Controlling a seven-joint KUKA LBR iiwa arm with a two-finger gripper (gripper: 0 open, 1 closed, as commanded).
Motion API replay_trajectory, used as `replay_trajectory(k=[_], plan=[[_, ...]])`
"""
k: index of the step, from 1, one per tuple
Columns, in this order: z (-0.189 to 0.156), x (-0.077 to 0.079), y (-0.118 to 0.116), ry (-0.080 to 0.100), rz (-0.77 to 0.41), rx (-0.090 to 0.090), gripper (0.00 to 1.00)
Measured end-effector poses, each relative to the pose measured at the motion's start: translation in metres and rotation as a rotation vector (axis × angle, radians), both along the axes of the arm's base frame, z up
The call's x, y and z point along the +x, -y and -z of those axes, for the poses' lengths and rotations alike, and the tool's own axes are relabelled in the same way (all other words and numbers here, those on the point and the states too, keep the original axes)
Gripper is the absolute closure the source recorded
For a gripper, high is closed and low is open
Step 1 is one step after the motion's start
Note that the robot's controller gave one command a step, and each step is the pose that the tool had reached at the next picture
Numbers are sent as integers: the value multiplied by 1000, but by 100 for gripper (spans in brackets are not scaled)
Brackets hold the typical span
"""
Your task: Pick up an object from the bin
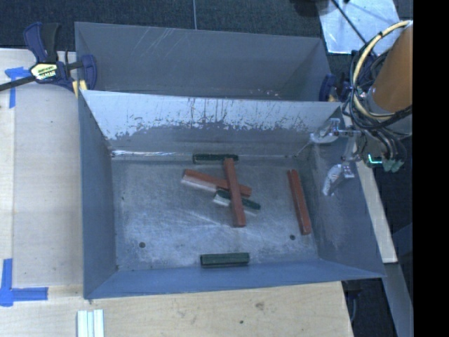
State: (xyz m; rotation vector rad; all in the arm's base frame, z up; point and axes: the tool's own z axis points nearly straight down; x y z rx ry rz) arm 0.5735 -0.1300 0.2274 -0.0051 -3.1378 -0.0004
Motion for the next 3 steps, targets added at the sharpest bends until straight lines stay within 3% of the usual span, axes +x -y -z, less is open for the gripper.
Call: replay_trajectory(k=[1,2,3], plan=[[-4,2,0,8,-2,-2,0],[37,0,-2,16,21,-3,0],[94,-2,-34,8,99,-1,0]])
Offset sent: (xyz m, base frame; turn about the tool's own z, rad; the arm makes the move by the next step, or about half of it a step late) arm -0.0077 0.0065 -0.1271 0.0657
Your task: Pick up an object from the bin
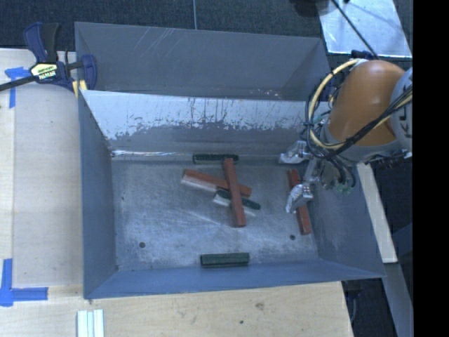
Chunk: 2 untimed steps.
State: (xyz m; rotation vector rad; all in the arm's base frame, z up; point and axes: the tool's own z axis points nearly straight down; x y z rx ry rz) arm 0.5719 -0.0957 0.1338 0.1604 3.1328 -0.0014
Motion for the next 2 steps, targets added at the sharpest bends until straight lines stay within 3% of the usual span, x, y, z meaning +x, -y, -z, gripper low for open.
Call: replay_trajectory(k=[1,2], plan=[[46,4,-19,0,-103,0,0],[55,33,-74,26,25,-3,100]])
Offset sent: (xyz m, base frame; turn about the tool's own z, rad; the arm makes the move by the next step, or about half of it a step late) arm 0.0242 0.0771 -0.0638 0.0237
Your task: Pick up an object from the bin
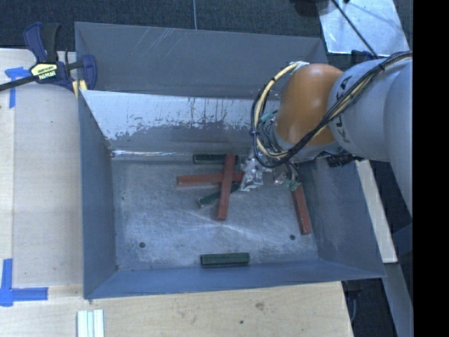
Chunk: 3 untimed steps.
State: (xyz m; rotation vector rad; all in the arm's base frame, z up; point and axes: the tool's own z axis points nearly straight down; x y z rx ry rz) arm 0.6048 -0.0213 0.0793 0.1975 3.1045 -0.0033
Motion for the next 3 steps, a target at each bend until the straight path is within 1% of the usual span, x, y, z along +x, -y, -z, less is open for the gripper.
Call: replay_trajectory(k=[1,2,3], plan=[[0,0,0,0,0,0,100],[1,3,34,-9,-40,11,100],[-5,1,54,-23,-47,3,100]])
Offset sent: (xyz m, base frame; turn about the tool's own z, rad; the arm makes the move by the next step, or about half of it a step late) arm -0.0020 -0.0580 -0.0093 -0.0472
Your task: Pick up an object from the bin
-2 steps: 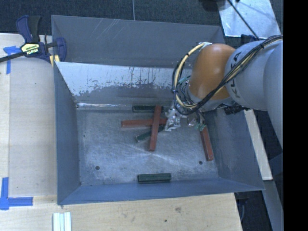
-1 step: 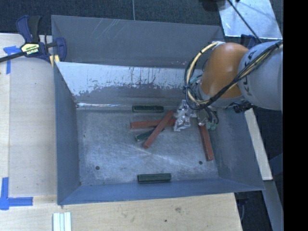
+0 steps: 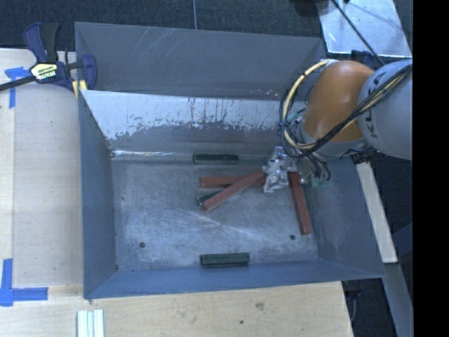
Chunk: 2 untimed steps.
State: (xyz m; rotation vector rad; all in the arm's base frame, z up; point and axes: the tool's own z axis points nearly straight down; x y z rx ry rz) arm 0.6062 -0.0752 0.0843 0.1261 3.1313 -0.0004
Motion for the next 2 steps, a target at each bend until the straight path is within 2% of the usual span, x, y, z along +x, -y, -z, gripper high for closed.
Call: replay_trajectory(k=[1,2], plan=[[-37,-11,-18,-5,-71,-1,100],[-192,-2,-3,-2,-77,-1,100]])
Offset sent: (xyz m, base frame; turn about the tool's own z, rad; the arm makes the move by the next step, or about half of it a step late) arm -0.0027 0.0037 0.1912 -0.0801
